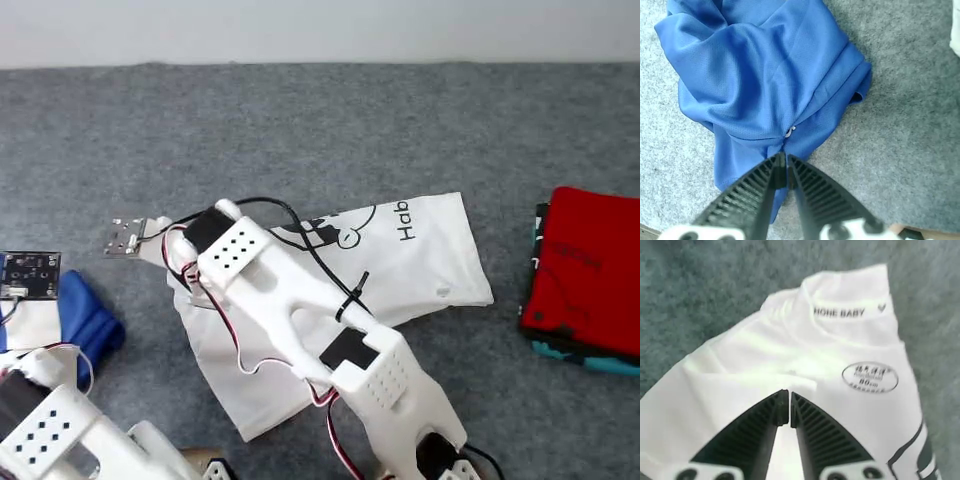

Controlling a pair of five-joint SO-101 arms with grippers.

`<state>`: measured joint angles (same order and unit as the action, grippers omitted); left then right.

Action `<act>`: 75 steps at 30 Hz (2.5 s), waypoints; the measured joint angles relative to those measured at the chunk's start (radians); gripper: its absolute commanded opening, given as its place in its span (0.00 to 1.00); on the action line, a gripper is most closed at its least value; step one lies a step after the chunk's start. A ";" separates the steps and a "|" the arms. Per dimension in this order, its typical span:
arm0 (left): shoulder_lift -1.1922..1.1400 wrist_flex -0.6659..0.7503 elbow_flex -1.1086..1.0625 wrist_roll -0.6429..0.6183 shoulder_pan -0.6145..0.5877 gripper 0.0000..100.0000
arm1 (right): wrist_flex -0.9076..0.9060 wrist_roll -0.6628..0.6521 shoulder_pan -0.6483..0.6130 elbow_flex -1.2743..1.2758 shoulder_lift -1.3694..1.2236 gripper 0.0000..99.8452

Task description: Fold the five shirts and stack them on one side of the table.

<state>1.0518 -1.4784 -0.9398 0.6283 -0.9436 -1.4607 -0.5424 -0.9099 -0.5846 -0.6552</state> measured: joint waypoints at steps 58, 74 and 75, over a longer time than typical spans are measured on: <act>0.000 -0.003 0.058 0.015 -0.100 0.02 | 0.081 0.040 -0.278 1.138 0.769 0.26; 0.000 -0.003 0.058 0.021 -0.100 0.02 | 0.288 -0.026 -0.292 1.226 0.629 0.26; 0.000 -0.003 0.058 0.021 -0.100 0.02 | 0.288 -0.026 -0.292 1.221 0.624 0.26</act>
<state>1.0518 -1.4814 -0.8815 0.6498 -1.0434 -1.1722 -0.5685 -1.2014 0.6368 -0.0307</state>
